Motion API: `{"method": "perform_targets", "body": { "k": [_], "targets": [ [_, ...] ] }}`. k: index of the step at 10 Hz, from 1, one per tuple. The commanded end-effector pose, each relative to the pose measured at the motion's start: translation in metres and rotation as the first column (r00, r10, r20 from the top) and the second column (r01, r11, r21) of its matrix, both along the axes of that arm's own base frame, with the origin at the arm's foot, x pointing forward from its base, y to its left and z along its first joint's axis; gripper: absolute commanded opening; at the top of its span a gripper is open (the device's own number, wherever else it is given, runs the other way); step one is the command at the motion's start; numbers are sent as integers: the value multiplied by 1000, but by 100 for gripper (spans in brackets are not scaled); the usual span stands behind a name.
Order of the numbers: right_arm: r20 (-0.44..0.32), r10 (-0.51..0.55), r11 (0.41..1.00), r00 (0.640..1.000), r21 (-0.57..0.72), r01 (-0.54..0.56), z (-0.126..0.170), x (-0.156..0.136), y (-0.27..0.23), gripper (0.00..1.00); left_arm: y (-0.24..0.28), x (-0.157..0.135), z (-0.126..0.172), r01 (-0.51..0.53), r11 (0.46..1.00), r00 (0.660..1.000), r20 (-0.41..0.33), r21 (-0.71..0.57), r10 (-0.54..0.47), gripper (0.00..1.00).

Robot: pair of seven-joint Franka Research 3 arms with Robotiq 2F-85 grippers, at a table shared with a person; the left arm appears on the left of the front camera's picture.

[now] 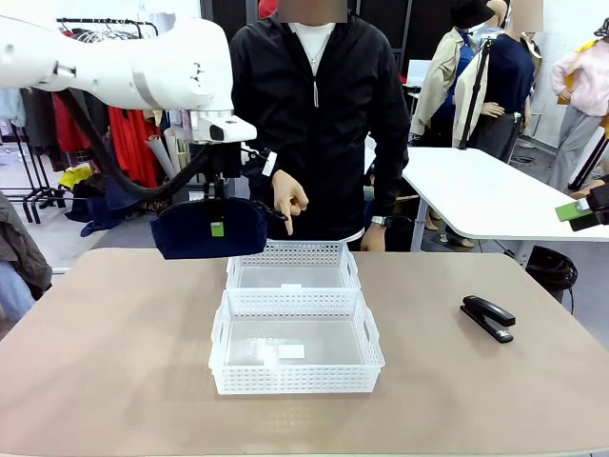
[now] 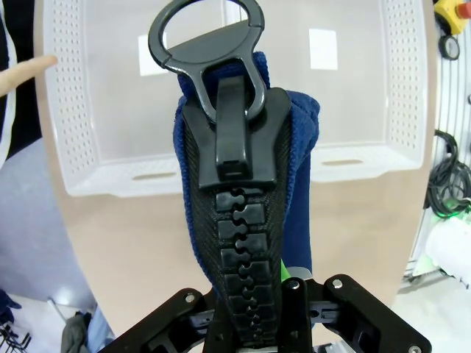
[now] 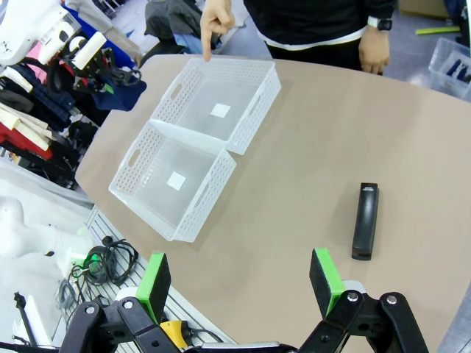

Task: Distribute items into two baskets.
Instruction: Place the picked Pencil pouch into the Organizing basket as instructed by the person.

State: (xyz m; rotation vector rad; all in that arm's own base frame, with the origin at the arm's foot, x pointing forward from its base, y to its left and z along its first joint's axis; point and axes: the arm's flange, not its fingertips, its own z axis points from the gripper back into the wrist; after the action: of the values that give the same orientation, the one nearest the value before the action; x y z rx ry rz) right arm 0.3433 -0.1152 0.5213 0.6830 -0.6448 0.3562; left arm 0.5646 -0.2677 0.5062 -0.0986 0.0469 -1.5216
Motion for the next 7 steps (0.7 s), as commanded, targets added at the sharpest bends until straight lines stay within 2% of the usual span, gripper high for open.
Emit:
{"method": "perform_targets", "body": {
  "k": [1, 3, 7],
  "targets": [
    [14, 10, 1000, 1000, -1, -10, 0, 1, -1, 100, -15, 15, 4, 1, 1000, 1000, 11, 16, -1, 0],
    [14, 10, 1000, 1000, -1, -10, 0, 1, -1, 100, -34, 26, -1, 10, 1000, 999, 35, 5, -10, 0],
    [14, 10, 1000, 1000, -1, -10, 0, 1, -1, 100, -72, 48, -25, 26, 999, 999, 19, 47, -27, 0]
  ]
}}
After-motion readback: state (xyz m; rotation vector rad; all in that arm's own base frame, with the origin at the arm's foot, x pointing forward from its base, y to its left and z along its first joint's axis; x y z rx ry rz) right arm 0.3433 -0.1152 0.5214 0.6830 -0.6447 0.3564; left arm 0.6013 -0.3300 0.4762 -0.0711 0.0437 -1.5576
